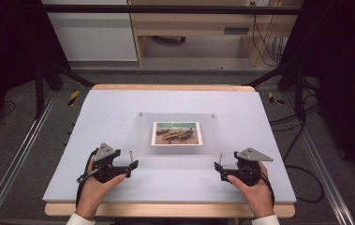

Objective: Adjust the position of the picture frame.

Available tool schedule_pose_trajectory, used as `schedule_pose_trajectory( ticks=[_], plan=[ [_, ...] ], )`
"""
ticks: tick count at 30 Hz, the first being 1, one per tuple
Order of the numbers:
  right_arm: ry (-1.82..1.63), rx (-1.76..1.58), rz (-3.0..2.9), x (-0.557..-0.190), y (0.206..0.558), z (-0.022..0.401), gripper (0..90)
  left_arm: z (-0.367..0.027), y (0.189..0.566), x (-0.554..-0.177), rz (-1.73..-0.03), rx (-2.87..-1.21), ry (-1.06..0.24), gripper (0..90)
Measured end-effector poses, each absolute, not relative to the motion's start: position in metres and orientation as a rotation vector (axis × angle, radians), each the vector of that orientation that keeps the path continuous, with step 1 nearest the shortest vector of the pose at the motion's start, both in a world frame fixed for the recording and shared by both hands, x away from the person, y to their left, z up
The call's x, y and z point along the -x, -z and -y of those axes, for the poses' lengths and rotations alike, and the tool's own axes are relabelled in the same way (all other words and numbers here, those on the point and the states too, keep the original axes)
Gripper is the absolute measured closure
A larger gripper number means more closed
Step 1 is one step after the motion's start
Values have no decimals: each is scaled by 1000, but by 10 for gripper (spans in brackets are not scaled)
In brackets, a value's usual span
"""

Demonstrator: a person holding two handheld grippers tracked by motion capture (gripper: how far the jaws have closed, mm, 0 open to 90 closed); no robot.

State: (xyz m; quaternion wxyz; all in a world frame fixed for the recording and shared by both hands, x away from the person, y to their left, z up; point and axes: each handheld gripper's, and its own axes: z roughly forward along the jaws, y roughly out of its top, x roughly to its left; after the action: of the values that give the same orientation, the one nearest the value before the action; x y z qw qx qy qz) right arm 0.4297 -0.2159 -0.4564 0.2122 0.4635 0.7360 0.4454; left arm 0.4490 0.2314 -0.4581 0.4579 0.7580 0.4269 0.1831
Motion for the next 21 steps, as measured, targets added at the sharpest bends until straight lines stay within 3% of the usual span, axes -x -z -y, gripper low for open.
schedule_pose_trajectory(
  ticks=[10,21],
  plan=[
    [-1256,-1229,-2019,-428,449,215,102,-236,451,-449,-1012,-1835,-441,66],
    [-1250,-1218,-1996,-432,438,211,183,-235,440,-452,-992,-1816,-462,68]
  ],
)
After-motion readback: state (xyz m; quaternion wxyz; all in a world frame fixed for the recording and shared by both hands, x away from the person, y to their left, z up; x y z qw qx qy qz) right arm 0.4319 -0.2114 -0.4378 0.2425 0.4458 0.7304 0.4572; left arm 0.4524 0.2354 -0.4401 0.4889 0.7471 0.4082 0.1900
